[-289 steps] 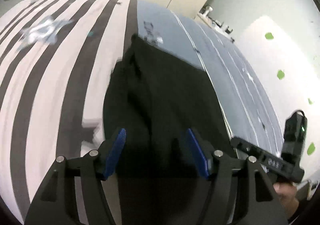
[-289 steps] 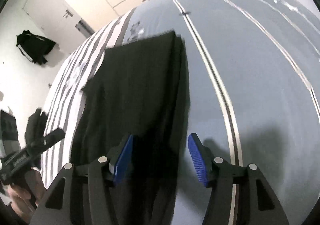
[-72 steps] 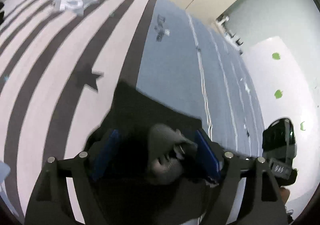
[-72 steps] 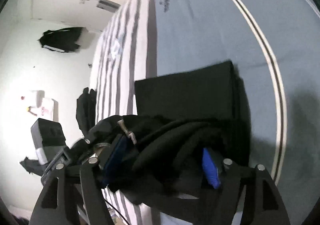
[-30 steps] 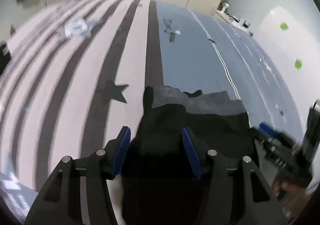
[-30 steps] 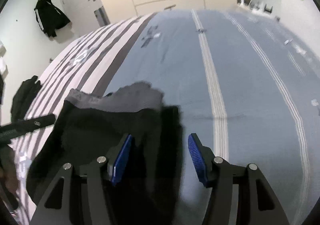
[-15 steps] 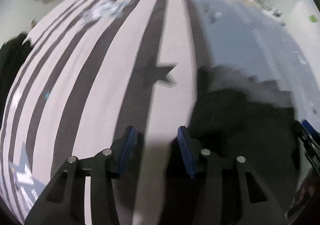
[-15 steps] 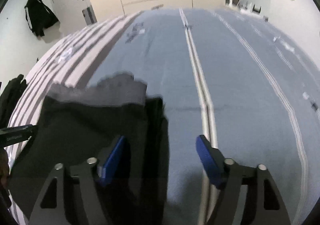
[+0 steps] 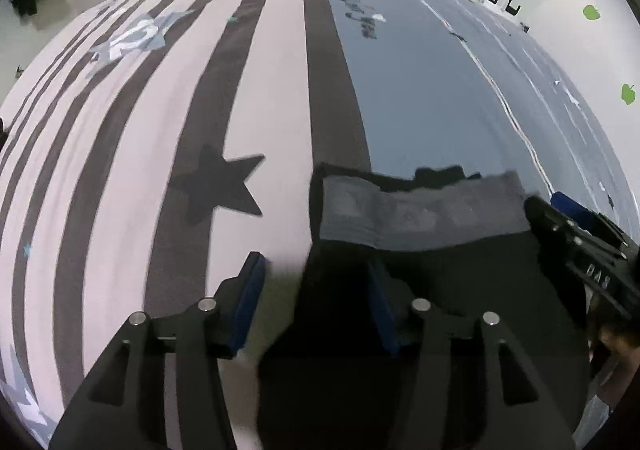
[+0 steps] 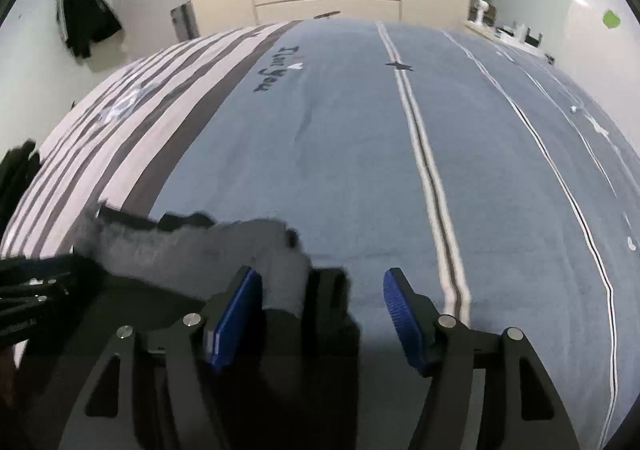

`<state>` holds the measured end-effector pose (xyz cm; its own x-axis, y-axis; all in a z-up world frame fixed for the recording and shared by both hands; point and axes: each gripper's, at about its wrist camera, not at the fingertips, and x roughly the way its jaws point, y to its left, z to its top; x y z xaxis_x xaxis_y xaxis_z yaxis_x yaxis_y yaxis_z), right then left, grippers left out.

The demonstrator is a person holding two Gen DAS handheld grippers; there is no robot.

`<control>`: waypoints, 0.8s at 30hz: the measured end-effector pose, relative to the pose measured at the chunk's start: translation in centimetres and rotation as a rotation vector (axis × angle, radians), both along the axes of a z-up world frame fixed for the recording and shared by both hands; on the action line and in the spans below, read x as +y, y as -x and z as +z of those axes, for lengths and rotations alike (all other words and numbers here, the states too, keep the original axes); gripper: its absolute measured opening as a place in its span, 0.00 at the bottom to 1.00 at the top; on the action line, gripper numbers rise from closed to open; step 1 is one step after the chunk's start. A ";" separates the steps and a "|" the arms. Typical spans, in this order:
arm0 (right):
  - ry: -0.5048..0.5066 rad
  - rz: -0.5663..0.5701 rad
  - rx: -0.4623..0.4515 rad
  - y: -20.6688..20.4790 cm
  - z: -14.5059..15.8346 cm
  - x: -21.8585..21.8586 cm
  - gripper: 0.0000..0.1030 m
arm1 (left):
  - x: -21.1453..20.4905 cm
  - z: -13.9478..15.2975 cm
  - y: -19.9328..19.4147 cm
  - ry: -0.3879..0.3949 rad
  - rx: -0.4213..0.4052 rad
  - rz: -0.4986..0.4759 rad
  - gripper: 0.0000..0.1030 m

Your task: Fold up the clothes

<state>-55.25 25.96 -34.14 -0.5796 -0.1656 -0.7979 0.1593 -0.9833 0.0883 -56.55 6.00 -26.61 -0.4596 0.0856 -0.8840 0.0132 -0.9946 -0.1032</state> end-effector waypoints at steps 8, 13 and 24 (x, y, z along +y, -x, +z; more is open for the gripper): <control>0.192 -0.117 -0.096 0.2 1.2 6.3 0.59 | -4.7 2.9 -1.7 -0.201 0.006 0.145 0.59; 0.301 -0.023 -0.161 -2.4 2.3 7.7 0.62 | -5.4 2.6 -2.6 -0.308 -0.083 0.109 0.67; 0.355 0.086 -0.296 -4.5 -1.1 5.2 0.72 | -2.6 -1.3 -4.3 -0.293 -0.164 0.044 0.84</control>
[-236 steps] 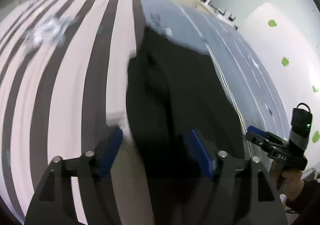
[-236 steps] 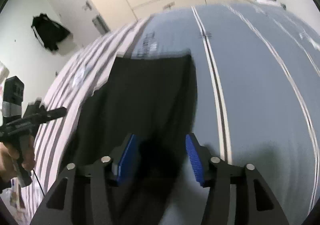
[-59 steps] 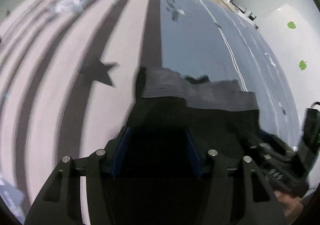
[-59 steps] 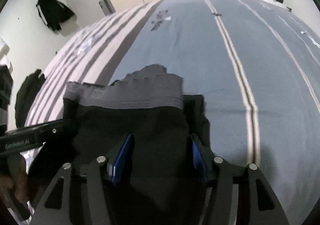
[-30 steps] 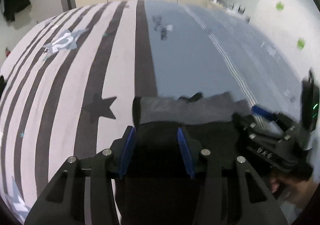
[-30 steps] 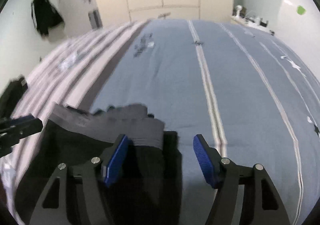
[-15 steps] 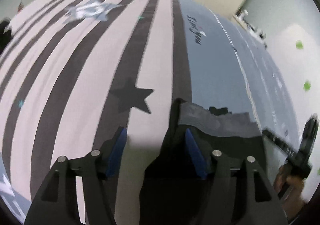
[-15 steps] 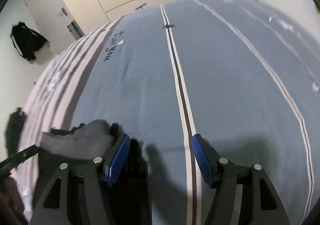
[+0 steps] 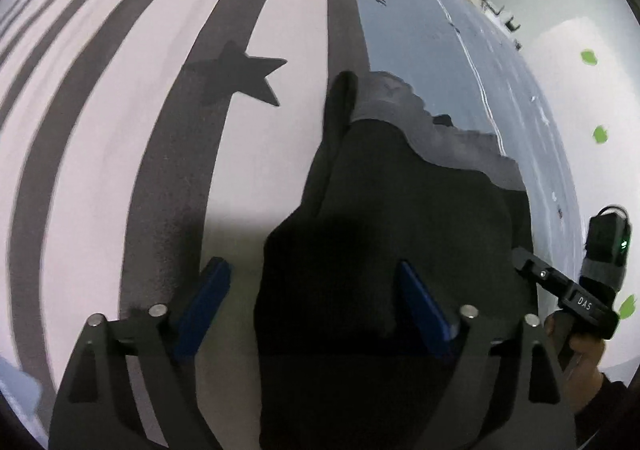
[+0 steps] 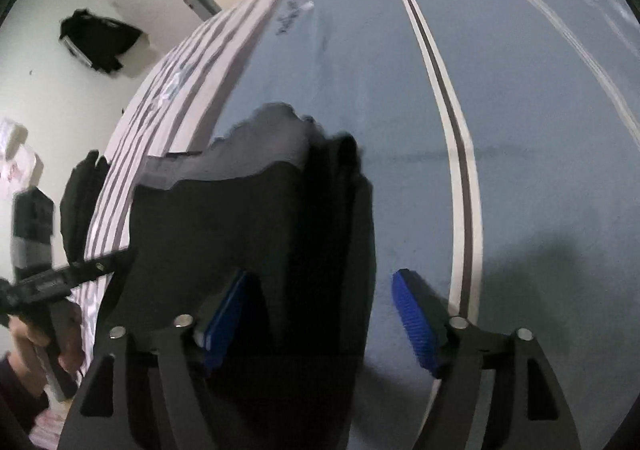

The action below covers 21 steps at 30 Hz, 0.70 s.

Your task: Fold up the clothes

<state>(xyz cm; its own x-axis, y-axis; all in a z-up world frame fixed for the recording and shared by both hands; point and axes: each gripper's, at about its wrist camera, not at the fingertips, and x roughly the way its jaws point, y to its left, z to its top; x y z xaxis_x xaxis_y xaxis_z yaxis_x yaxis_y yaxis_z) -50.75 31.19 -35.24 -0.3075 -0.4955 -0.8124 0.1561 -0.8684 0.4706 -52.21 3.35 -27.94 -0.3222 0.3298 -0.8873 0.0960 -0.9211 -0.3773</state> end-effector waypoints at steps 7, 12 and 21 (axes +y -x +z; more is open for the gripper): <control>-0.015 -0.022 0.016 -1.3 1.0 0.6 0.72 | -0.8 1.3 -1.7 -0.003 -0.019 0.027 0.84; -0.027 -0.068 0.025 -5.4 2.7 1.1 0.73 | -1.6 2.1 -4.3 -0.012 0.009 0.027 0.84; -0.195 -0.160 0.074 -12.7 5.1 -0.8 0.73 | 2.2 5.0 1.8 0.130 0.175 -0.162 0.84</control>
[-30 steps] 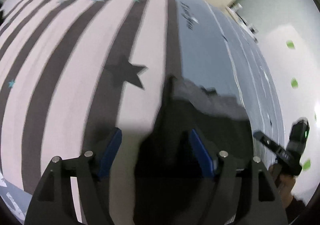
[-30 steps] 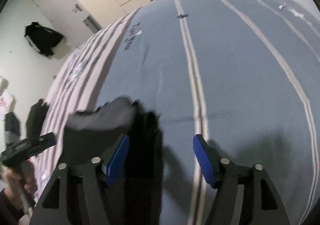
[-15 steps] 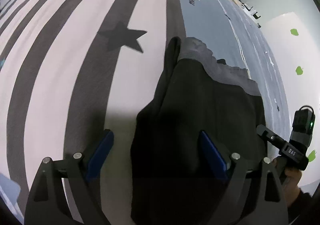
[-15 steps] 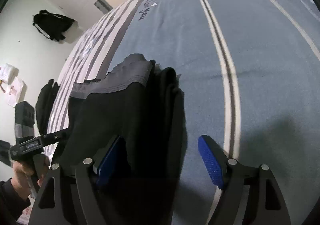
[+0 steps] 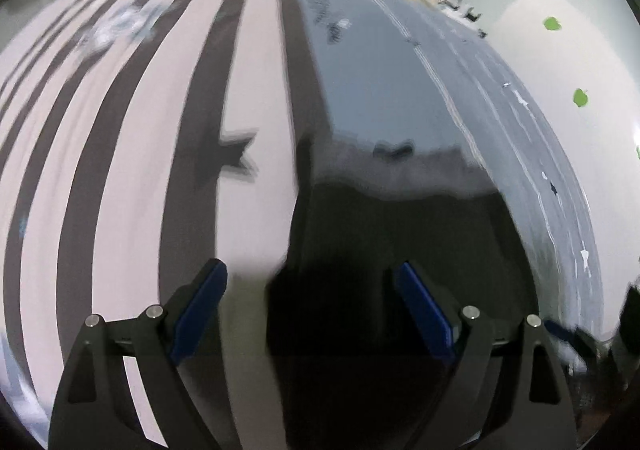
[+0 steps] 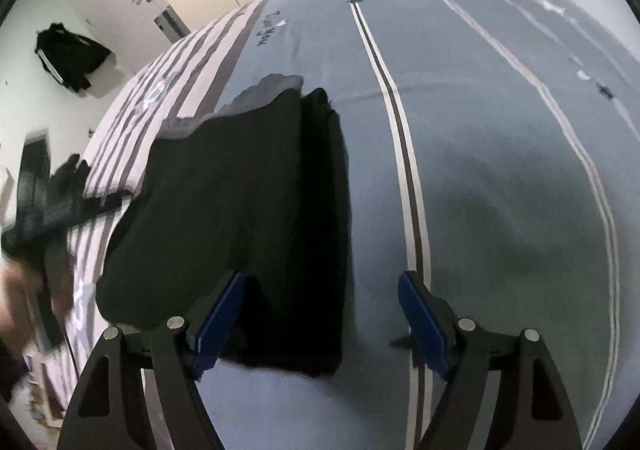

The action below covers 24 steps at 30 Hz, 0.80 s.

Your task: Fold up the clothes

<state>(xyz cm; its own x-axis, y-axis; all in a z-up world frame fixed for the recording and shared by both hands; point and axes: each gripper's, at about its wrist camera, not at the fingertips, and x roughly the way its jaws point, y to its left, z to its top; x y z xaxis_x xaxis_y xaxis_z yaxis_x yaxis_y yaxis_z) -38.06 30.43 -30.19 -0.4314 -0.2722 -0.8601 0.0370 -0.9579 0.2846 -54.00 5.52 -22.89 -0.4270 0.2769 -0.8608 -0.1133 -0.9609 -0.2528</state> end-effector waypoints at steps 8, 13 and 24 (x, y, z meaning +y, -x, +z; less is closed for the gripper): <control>0.044 -0.069 -0.036 -0.1 -1.4 -2.7 0.73 | 2.4 -3.7 4.9 -0.004 -0.091 -0.154 0.84; 0.142 -0.144 -0.098 -0.8 -3.0 -2.0 0.75 | 3.5 -4.7 5.1 -0.064 -0.149 -0.227 0.84; 0.331 -0.236 -0.161 0.6 -6.6 -2.2 0.88 | 5.5 -5.1 5.0 -0.110 -0.146 -0.350 0.28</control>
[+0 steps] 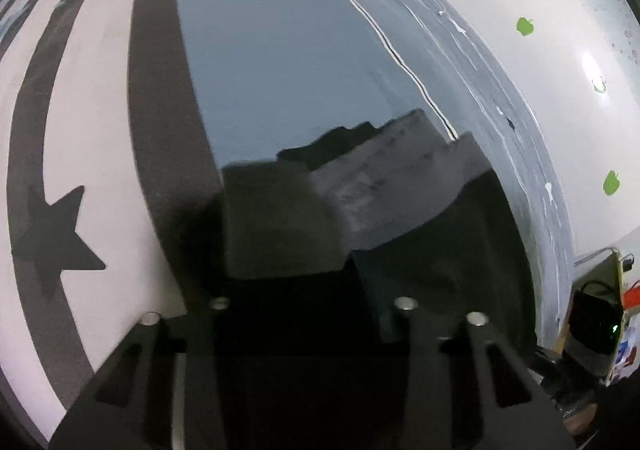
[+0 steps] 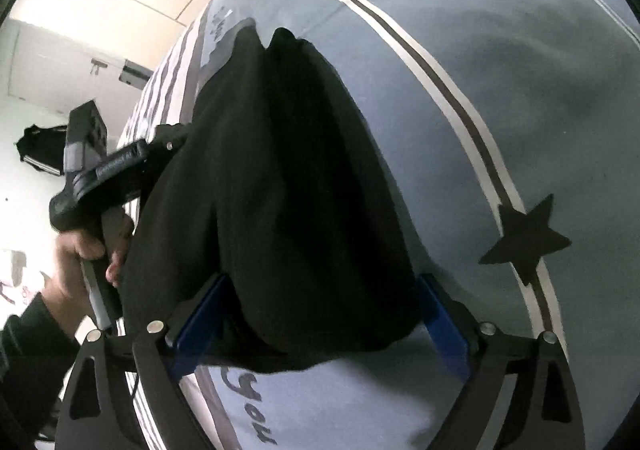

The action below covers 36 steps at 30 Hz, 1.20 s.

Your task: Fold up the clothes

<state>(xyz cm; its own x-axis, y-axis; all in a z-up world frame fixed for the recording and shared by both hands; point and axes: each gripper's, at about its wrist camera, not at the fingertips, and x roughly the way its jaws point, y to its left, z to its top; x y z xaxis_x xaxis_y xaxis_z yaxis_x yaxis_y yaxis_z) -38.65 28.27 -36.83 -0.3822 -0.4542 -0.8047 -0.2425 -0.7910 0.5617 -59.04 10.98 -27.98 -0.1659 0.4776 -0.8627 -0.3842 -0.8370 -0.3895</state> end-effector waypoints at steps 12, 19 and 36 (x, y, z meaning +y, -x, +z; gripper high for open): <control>-0.034 0.197 0.076 4.2 3.5 -0.1 0.26 | -6.3 6.0 -7.7 0.014 0.051 0.316 0.19; -0.113 0.614 0.163 12.6 9.3 -2.1 0.27 | -6.8 9.5 -23.1 -0.061 -0.021 0.618 0.21; -0.178 0.517 0.130 8.8 6.5 -3.5 0.53 | -10.6 10.6 -26.8 0.264 0.117 0.685 0.89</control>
